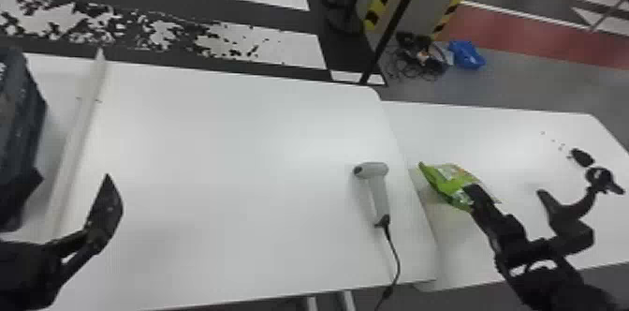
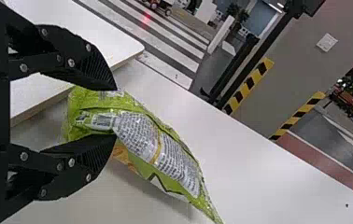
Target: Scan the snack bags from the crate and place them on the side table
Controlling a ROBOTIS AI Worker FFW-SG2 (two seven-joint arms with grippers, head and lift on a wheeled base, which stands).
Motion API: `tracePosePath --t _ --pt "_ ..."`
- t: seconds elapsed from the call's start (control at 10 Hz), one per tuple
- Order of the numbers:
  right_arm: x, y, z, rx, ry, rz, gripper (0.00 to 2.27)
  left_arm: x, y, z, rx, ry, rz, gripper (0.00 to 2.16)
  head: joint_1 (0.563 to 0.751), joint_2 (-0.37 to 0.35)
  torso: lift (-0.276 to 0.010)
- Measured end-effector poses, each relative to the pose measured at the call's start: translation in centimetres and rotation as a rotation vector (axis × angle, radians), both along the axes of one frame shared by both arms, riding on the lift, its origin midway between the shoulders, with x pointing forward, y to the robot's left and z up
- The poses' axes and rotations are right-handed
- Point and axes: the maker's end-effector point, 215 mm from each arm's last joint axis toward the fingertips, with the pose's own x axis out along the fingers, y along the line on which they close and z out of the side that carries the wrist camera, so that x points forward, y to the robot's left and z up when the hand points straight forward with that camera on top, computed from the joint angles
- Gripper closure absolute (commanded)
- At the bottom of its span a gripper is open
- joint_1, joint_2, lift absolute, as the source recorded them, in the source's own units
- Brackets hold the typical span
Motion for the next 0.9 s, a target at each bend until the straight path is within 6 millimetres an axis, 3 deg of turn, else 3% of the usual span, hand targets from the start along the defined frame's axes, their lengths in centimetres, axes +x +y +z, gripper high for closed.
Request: tracePosePath --t 0.2,0.4,0.6,0.9 --pt "0.1 0.5 3.7 -0.103 -0.048 0.030 0.04 -0.1 -0.1 0.3 -0.001 -0.006 0.001 0.09 0.695 -0.350 -0.081" --pt "0.6 3.8 7.7 -0.198 -0.100 0.109 0.04 -0.2 -0.3 0.5 0.002 -0.009 -0.002 0.09 0.695 -0.350 -0.081" --pt "2.0 10.4 11.5 -0.306 -0.165 0.224 0.04 -0.2 -0.5 0.5 0.003 -0.009 -0.002 0.09 0.695 -0.350 -0.081" --pt "4.0 19.7 13.9 -0.500 -0.219 0.352 0.05 -0.3 -0.6 0.5 0.004 -0.006 -0.001 0.09 0.695 -0.339 -0.081"
